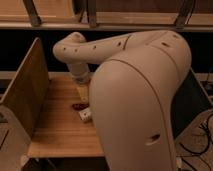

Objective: Move the arm in a circular motion

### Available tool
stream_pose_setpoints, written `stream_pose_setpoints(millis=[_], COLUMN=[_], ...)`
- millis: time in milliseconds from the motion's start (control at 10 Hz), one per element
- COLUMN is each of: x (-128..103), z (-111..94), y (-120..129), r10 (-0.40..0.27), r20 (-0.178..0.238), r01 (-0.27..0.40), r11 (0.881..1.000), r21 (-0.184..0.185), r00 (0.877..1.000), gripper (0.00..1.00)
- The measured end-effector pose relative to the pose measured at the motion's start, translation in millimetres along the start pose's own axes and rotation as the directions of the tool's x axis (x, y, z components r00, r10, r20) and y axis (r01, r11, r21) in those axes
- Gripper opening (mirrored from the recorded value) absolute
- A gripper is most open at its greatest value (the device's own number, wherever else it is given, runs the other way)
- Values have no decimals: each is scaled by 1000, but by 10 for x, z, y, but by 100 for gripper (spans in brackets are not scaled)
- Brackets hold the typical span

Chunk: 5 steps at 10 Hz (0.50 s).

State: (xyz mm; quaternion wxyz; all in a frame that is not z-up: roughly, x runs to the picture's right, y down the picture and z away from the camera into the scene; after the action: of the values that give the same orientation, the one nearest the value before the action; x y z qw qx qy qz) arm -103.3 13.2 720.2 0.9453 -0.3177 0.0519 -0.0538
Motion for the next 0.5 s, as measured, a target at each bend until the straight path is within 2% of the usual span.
stream_pose_setpoints(millis=[100,200,400,500], x=[-36,-12,253,531], z=[-61,-156,-358,-479], y=[79,154,237,269], r10=[-12,-7,87,183], r20=[-10,-23,-26,-9], r01=[12,8,-83,-179], r11=[1000,999,989,970], r21=[17,50,124,167], r00=[1000,1000,996,983], gripper=[80,80,80,80])
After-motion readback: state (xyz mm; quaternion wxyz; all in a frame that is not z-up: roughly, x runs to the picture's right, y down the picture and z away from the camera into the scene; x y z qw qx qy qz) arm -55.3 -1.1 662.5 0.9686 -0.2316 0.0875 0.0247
